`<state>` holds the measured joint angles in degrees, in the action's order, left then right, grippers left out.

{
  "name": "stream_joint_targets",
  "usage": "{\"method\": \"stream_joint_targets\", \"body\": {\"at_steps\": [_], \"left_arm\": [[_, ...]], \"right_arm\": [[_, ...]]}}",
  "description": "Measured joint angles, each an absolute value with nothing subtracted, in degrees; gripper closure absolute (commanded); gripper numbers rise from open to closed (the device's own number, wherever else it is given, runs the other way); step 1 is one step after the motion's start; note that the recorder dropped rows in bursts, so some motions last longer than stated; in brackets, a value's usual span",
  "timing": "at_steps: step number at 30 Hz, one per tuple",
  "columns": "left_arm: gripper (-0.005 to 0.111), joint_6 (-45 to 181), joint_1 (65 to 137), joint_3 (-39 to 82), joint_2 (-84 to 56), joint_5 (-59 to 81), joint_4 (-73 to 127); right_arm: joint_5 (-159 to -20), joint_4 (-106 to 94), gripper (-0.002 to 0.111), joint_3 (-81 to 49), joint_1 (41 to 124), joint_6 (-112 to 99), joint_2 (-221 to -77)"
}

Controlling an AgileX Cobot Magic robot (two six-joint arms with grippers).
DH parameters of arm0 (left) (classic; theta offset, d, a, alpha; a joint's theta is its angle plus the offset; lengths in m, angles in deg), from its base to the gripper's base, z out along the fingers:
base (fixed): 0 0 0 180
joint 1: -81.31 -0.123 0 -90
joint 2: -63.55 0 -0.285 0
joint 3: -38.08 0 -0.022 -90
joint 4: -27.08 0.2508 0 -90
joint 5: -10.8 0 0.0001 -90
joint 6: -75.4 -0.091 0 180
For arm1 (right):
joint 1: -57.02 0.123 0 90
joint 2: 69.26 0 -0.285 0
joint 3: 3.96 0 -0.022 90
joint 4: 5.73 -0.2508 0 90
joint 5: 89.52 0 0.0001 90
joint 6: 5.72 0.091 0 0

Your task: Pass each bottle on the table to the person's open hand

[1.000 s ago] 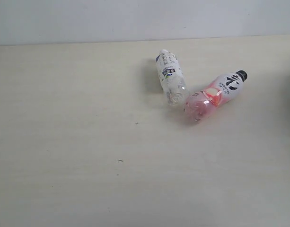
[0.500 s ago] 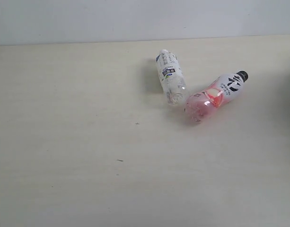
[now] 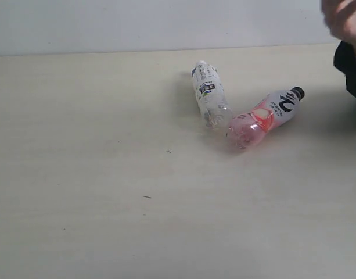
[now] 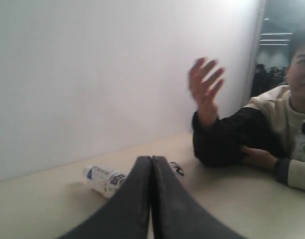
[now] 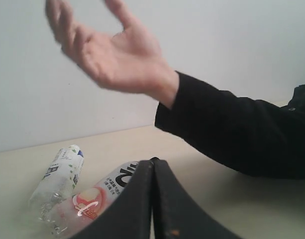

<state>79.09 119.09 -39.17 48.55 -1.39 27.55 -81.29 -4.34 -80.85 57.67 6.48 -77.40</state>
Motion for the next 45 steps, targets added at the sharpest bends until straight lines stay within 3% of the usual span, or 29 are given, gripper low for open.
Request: {"method": "stream_joint_targets", "body": {"at_steps": [7, 31, 39, 45], "left_arm": [[0.104, 95.9, 120.3, -39.2, 48.6, -5.9, 50.0], [0.104, 96.7, 120.3, -39.2, 48.6, -9.1, 51.7], [0.107, 83.3, 119.4, -39.2, 48.0, -10.9, 33.7], [0.107, 77.8, 118.6, -36.6, 37.9, -16.3, 24.6]], "right_arm": [[-81.3, -4.3, 0.108, -80.9, 57.7, 6.5, -77.4], [-81.3, -4.3, 0.108, -80.9, 57.7, 6.5, -77.4], [-81.3, -4.3, 0.108, -80.9, 57.7, 6.5, -77.4], [-81.3, -4.3, 0.108, -80.9, 57.7, 6.5, -77.4]]}}
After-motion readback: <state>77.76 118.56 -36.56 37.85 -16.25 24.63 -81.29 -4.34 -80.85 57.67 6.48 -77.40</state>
